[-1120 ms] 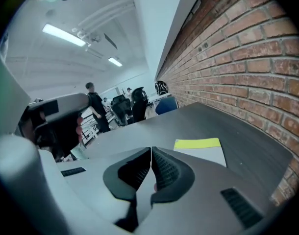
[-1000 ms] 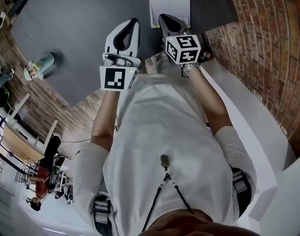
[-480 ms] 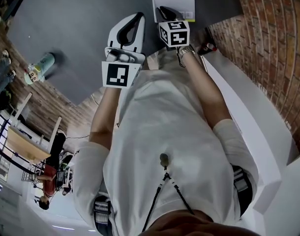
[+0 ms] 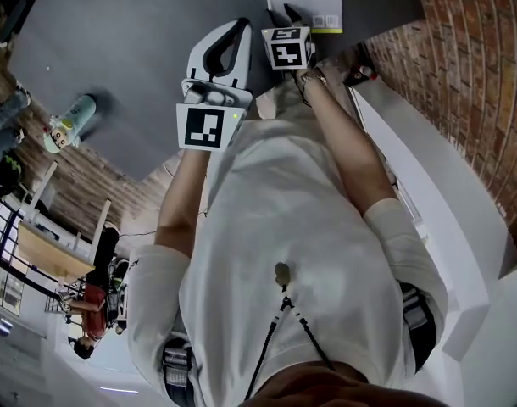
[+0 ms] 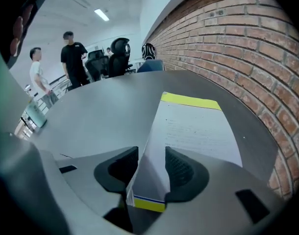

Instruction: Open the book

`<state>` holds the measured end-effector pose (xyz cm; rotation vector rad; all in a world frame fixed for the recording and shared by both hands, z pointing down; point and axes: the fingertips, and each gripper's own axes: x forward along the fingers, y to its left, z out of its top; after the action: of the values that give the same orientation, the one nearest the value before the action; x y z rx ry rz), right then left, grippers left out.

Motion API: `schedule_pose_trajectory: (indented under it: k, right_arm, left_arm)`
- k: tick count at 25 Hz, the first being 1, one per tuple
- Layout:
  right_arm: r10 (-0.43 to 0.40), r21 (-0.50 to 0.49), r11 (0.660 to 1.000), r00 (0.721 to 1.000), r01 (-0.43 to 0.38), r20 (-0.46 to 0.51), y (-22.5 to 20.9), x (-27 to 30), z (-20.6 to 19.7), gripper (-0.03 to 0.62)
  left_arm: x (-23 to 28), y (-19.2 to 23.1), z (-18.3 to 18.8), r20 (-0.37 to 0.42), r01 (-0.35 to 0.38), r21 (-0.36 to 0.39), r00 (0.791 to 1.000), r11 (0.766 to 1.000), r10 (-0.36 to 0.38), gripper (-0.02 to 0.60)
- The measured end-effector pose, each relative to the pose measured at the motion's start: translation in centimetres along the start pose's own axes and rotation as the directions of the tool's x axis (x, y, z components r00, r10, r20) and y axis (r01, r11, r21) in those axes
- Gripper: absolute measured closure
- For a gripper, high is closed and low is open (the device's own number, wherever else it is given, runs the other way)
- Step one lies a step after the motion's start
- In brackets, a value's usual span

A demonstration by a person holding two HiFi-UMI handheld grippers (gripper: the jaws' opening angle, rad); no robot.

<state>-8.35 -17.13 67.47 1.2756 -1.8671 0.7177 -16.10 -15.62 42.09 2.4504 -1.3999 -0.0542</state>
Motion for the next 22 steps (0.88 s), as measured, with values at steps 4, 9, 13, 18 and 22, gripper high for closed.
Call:
schedule_pose_trajectory:
  k: [4,9,13,18,22]
  right_arm:
    - [-0.09,-0.026,0.996,0.996,0.091,0.01,0.3,0.3,-0.2,0.408]
    - [-0.159,-0.04,0.986,0.987,0.16,0.026,0.1,0.7,-0.3,0.399]
    - [-0.151,-0.035,0.988,0.988,0.152,0.027,0.0,0.7,-0.3,0.405]
    - [-0.113,-0.001,0.994,0.993,0.113,0.019,0.0,0.5,-0.3,0.424]
    - [-0.073,0.004,0.997,0.997,0.073,0.023,1.1,0.2,0.0,0.52]
  left_arm:
    - [-0.4,0.9,-0.2,-0.002,-0.007,-0.008,1.0,1.0,0.007,0.558]
    - [-0.7,2.1,-0.4,-0.001,-0.02,-0.019,1.0,1.0,0.02,0.558]
    - [-1.0,2.5,-0.6,-0.007,-0.018,-0.014,1.0,1.0,0.018,0.558]
    - [-1.1,2.1,-0.5,0.008,-0.012,-0.024,1.0,1.0,0.013,0.558]
    - [-1.2,1.9,-0.3,0.011,-0.003,-0.021,1.0,1.0,0.003,0.558]
